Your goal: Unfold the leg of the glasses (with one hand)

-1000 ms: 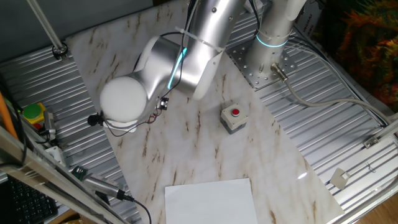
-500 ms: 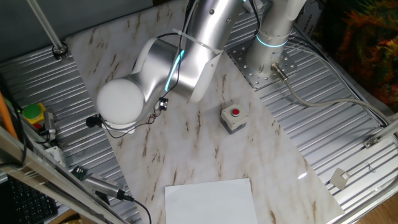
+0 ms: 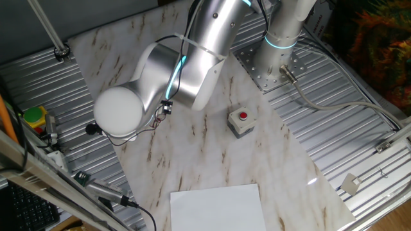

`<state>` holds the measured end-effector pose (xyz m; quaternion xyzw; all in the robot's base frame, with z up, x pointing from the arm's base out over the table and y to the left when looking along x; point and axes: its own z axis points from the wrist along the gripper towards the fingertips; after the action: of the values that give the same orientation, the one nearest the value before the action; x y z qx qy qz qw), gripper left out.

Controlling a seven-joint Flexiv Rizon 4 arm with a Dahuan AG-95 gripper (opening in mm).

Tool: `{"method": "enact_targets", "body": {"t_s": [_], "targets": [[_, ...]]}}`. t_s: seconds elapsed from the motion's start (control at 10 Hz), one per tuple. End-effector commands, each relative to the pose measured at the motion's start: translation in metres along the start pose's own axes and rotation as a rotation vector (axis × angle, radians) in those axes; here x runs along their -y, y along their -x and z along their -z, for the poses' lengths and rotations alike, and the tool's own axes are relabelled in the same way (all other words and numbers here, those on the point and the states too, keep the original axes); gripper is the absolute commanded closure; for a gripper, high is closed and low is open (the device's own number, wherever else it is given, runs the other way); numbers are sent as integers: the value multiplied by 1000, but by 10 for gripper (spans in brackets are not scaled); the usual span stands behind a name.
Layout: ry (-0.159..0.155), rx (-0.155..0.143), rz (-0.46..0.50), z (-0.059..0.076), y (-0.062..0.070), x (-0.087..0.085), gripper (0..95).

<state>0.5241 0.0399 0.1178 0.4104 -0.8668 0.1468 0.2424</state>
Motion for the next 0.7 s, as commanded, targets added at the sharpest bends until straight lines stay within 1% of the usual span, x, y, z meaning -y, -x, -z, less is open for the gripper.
{"method": "enact_targets", "body": {"t_s": [0.1,0.3,0.5,0.7], "targets": [[7,-8,0,2,0,0,950],[13,-24,2,5,-2,0,950],[15,-35,5,10,-3,0,950],[14,-47,4,11,-4,-1,950]]}}
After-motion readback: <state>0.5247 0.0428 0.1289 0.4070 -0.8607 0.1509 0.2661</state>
